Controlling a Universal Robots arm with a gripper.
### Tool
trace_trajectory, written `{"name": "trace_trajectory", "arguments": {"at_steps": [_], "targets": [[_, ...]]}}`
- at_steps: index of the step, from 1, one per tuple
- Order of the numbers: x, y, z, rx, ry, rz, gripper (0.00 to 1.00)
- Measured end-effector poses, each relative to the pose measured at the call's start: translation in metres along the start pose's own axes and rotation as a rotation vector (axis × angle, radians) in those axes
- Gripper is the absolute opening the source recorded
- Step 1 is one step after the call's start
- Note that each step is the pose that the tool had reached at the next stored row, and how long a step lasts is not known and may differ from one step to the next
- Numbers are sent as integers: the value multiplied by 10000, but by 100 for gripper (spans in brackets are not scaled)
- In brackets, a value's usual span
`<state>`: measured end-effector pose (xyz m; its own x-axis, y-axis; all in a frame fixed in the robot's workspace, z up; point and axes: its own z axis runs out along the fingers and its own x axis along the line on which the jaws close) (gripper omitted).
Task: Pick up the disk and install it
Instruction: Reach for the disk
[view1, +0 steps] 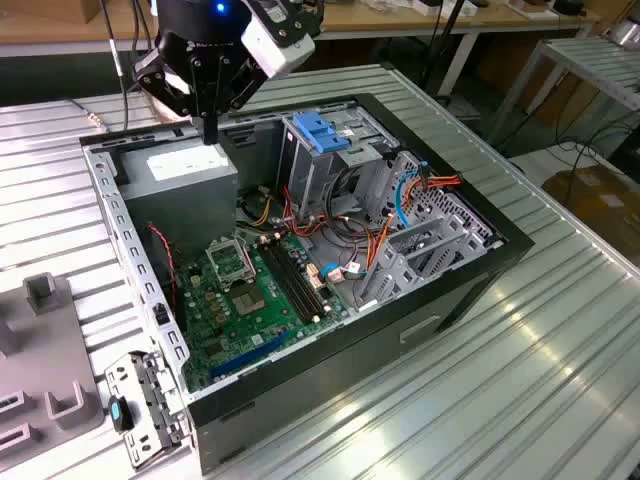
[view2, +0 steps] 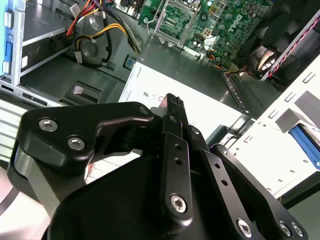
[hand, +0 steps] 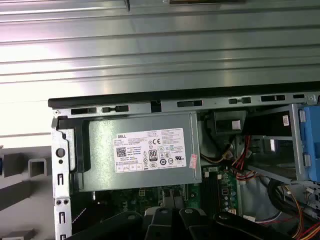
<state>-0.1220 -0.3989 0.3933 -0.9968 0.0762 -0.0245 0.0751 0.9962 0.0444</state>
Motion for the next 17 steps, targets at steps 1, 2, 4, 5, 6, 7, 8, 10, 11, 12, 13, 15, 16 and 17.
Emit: {"name": "trace_trajectory", "arguments": {"at_steps": [1,2,4,5,6,7,8,10,11,12,13,15,16,17], "targets": [[0,0,0,0,0,0,11],[1,0,0,0,0,0,11],[4,0,-1,1,0,0,11],[6,0,0,1,0,0,11],[7,0,0,0,0,1,11],[9,-1,0,0,0,0,11],[11,-1,-1,1,0,1,11],[15,-1,0,1,0,1,11],[17,-1,0,0,0,0,11],[18,-1,-1,1,0,0,11],[20,-1,0,0,0,0,11],[23,-2,-1,1,0,0,11],[24,-2,-1,1,0,0,11],[27,-2,-1,1,0,0,11]]}}
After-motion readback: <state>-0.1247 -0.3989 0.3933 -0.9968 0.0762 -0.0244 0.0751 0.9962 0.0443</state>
